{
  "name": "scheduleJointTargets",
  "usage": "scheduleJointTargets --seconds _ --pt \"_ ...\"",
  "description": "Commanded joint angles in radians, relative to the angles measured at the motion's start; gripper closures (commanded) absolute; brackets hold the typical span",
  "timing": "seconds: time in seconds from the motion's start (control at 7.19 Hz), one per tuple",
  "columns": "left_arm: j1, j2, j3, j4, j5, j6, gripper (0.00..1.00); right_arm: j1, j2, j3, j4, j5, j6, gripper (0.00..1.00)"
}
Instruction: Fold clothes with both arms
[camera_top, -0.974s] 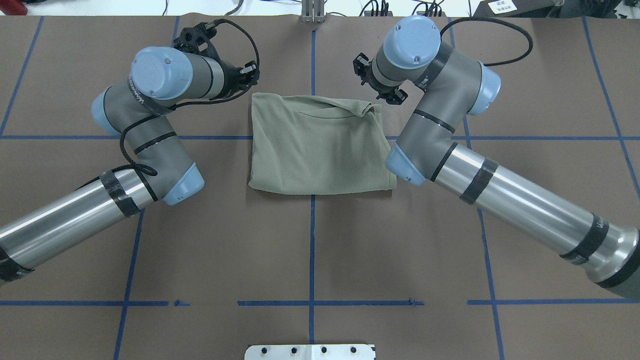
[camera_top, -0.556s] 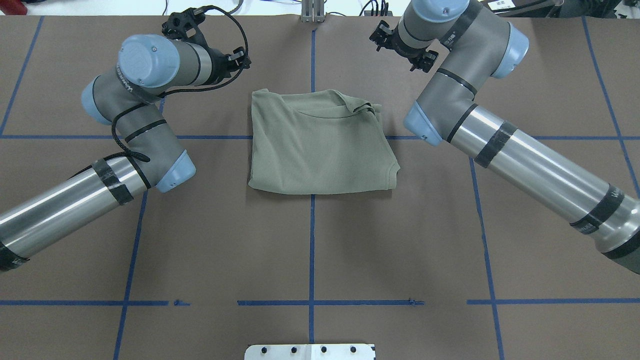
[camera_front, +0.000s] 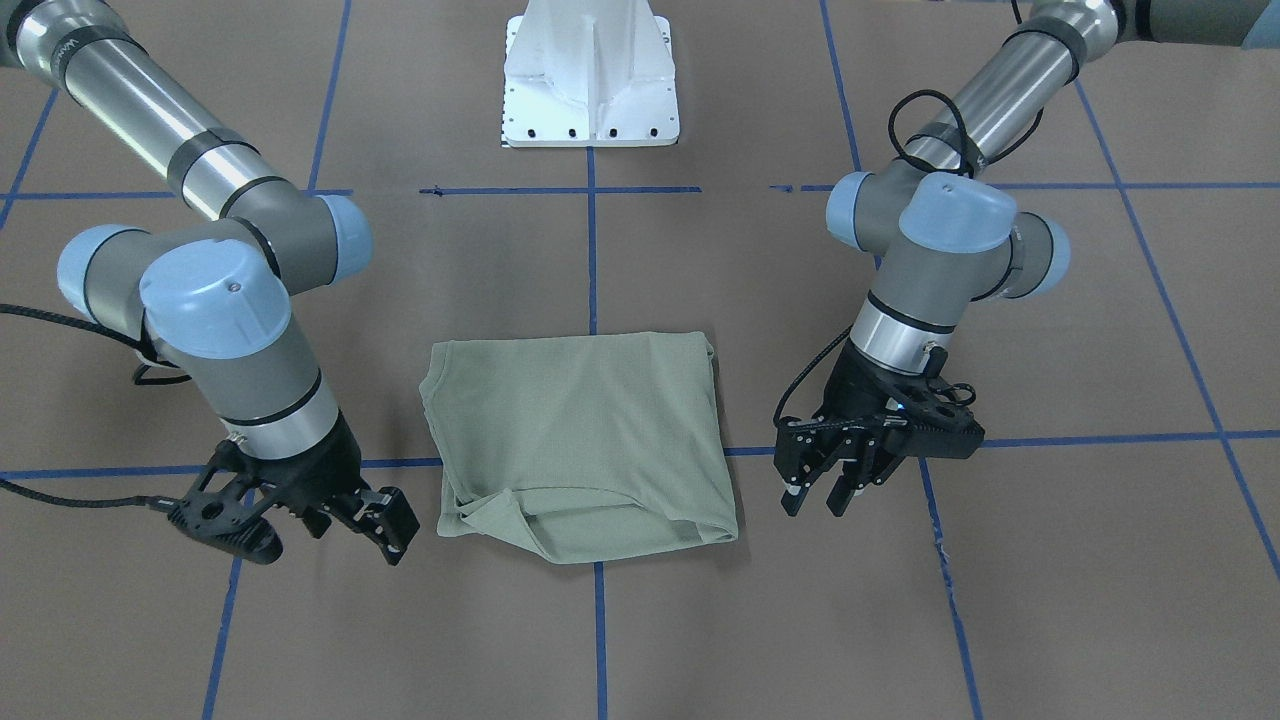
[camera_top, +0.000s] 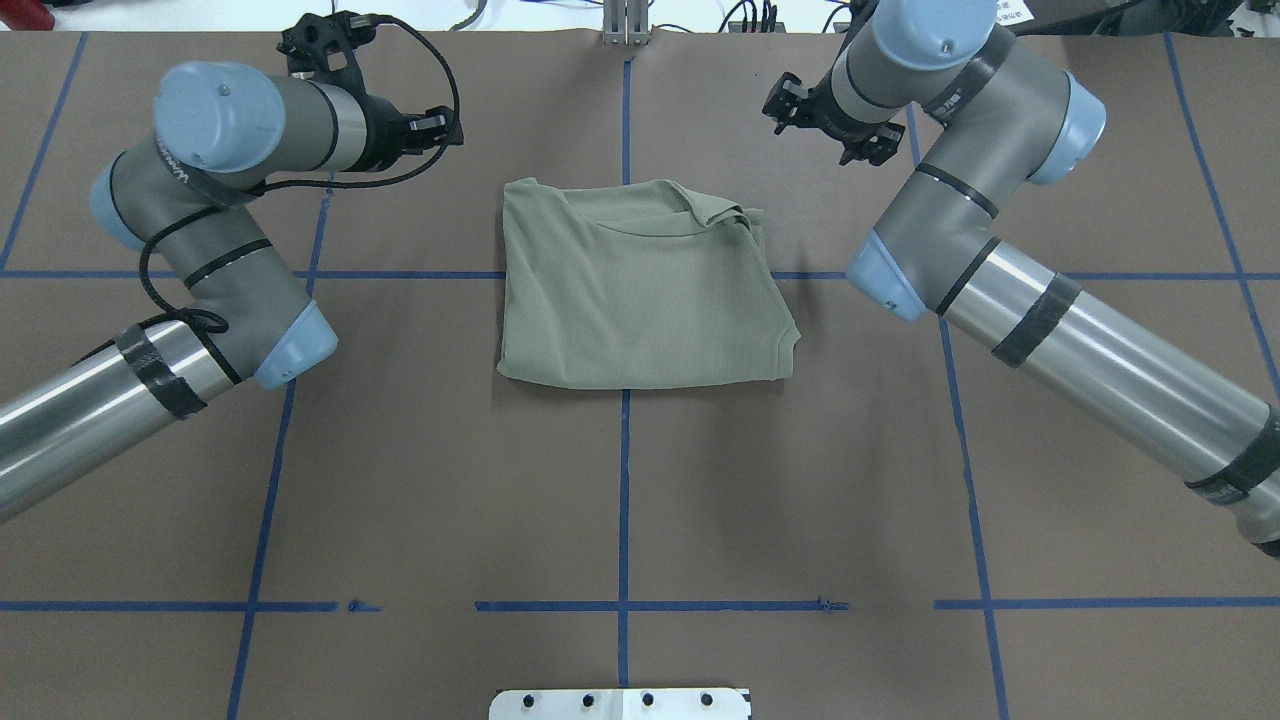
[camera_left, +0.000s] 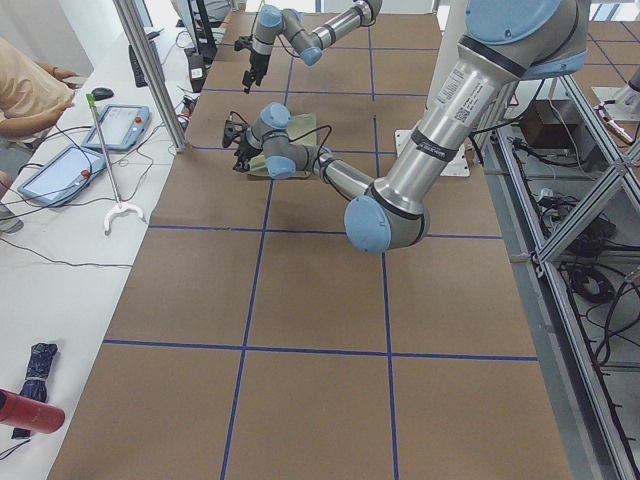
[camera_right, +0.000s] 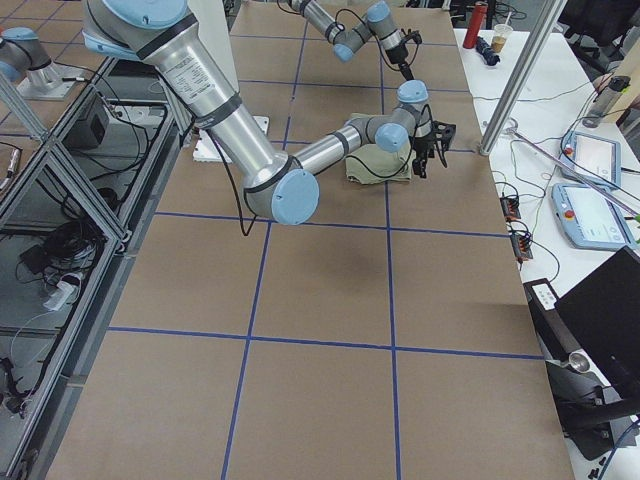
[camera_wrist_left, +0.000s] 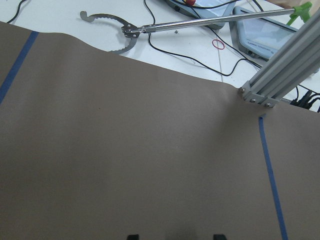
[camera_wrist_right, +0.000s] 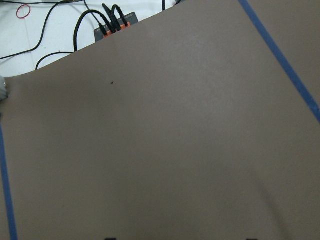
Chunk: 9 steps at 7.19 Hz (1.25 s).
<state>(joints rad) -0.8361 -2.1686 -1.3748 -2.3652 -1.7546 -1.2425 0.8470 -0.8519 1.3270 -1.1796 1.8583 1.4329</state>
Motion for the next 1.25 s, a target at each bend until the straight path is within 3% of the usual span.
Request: scheduleJointTargets --seconds 0.0,0.28,0.42,0.7,1.11 --pt "-0.060 0.038 -0.021 0.001 -0.113 0.088 0.41 -0.116 0.004 0.073 -0.002 -0.052 0.122 1.00" --pt "-0.063 0.050 -0.026 0.001 -0.141 0.092 0.39 -0.251 0.010 0.074 -0.006 -0.192 0.127 1.00" --pt "-0.064 0.052 -0.027 0.001 -0.141 0.087 0.38 -0.267 0.011 0.063 -0.009 -0.214 0.117 1.00" --pt "-0.063 0.067 -0.046 0.001 -0.141 0.086 0.38 -0.266 0.043 -0.027 -0.006 -0.247 0.088 1.00" --pt "-0.063 0.066 -0.049 0.001 -0.141 0.084 0.37 -0.166 0.149 -0.191 0.000 -0.245 0.021 1.00"
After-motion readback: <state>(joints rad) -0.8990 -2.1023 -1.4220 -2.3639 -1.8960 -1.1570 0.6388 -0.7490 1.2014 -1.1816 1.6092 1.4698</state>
